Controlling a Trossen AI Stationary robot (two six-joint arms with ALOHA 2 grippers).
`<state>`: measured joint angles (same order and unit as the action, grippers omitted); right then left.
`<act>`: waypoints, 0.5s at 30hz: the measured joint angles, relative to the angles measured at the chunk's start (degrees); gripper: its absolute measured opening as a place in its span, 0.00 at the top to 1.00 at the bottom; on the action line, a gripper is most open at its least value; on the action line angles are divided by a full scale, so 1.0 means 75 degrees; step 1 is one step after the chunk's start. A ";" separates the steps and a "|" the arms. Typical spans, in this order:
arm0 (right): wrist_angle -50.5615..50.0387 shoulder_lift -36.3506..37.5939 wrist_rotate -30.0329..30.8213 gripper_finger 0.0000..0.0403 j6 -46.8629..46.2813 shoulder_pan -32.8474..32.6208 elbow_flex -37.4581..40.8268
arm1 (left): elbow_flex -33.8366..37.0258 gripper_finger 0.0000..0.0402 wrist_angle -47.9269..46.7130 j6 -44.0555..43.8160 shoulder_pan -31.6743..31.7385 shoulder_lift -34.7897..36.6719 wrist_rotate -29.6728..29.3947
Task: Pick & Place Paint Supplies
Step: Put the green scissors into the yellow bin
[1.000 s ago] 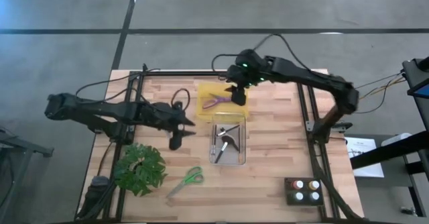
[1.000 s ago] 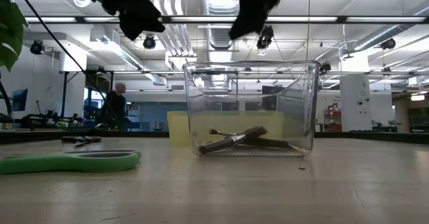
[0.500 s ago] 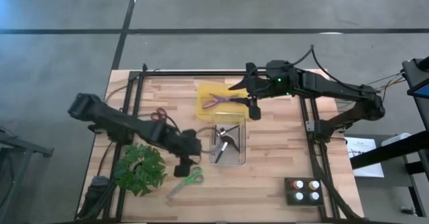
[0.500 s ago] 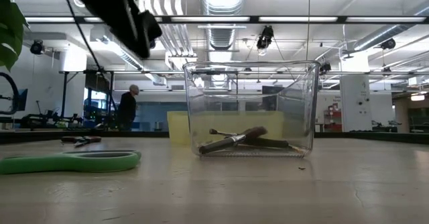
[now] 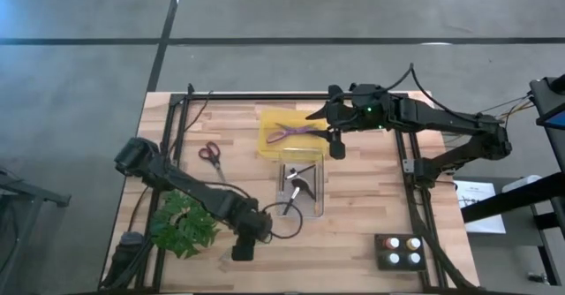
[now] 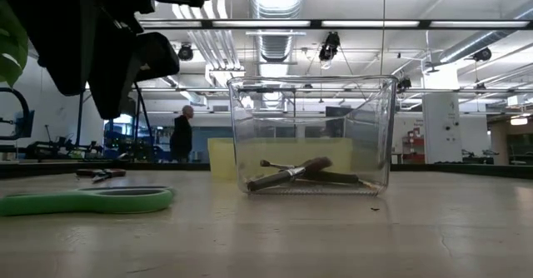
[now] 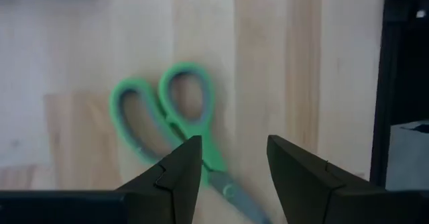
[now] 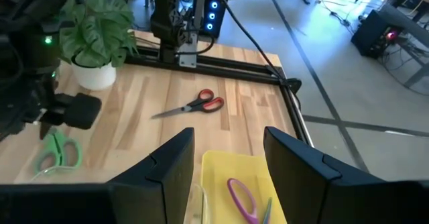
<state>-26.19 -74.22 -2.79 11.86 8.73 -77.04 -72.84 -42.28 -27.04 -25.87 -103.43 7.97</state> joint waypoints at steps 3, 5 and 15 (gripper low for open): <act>0.0151 0.0000 -0.0003 0.56 0.0024 0.0000 0.0087 | 0.0117 0.55 0.0553 -0.0004 -0.0152 -0.0003 -0.0065; 0.0189 0.0000 -0.0008 0.56 0.0058 0.0000 0.0136 | 0.0146 0.55 0.0694 -0.0004 -0.0227 -0.0026 -0.0126; 0.0157 0.0000 -0.0031 0.56 0.0072 0.0000 0.0144 | 0.0158 0.40 0.0779 0.0258 -0.0311 -0.0710 -0.0469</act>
<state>-25.02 -74.22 -3.03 12.40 8.73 -75.96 -71.66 -36.44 -25.10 -28.21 -108.76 4.45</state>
